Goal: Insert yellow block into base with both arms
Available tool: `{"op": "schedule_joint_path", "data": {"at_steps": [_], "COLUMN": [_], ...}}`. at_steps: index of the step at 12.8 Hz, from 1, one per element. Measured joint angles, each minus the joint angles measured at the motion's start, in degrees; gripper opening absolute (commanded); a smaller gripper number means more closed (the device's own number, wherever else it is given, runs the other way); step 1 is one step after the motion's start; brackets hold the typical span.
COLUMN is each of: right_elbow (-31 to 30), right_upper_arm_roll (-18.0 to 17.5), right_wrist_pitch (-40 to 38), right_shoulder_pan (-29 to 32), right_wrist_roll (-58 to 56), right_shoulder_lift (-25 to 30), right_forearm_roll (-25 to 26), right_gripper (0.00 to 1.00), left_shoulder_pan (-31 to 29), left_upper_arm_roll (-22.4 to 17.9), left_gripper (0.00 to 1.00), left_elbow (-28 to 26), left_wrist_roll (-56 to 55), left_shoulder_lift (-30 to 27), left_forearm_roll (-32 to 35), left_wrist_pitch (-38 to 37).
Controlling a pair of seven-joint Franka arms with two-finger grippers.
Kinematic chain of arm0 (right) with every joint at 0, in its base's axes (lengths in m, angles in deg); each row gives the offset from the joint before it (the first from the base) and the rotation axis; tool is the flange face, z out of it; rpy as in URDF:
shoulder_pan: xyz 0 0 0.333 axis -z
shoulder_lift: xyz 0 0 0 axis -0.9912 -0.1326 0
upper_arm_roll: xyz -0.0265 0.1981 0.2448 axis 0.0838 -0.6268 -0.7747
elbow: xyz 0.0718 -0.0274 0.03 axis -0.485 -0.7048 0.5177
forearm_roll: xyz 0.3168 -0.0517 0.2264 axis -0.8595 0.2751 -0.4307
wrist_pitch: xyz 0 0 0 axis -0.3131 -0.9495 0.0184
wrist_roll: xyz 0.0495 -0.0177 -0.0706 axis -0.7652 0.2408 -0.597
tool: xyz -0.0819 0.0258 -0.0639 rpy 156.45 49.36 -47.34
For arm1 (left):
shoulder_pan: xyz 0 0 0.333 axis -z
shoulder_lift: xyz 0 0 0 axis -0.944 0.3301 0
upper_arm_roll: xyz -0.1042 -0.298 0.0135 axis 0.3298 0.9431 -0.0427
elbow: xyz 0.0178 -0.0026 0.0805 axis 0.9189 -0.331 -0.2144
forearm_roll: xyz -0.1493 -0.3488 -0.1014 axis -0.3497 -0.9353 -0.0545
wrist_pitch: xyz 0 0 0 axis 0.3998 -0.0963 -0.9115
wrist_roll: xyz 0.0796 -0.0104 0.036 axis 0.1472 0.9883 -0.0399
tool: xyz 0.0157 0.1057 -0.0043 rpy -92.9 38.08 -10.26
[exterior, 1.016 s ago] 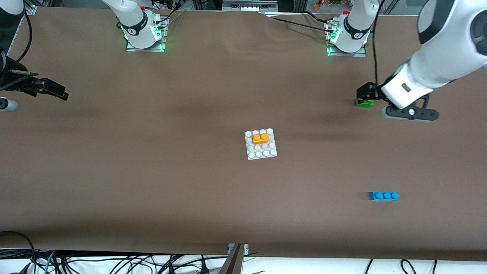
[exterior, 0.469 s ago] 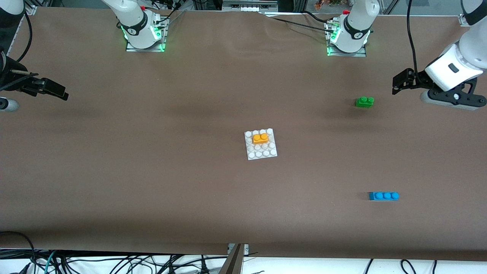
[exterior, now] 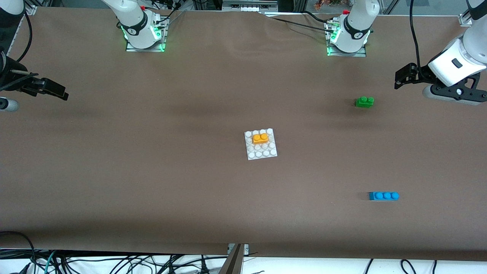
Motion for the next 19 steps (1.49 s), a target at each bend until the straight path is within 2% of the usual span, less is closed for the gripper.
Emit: {"op": "schedule_joint_path", "data": {"at_steps": [19], "right_elbow": [0.0], "right_upper_arm_roll": [0.0], "right_wrist_pitch": [0.0], "right_shoulder_pan": [-0.1], "right_wrist_roll": [0.0], "right_shoulder_lift": [0.0], "right_forearm_roll": [0.0], "right_gripper": [1.00], "left_shoulder_pan": [-1.5], "left_upper_arm_roll": [0.3], "left_gripper": [1.00], "left_elbow": [1.9], "left_wrist_roll": [-2.2], "left_shoulder_lift": [-0.1], "left_forearm_roll": [0.0], "left_wrist_pitch": [-0.4]}}
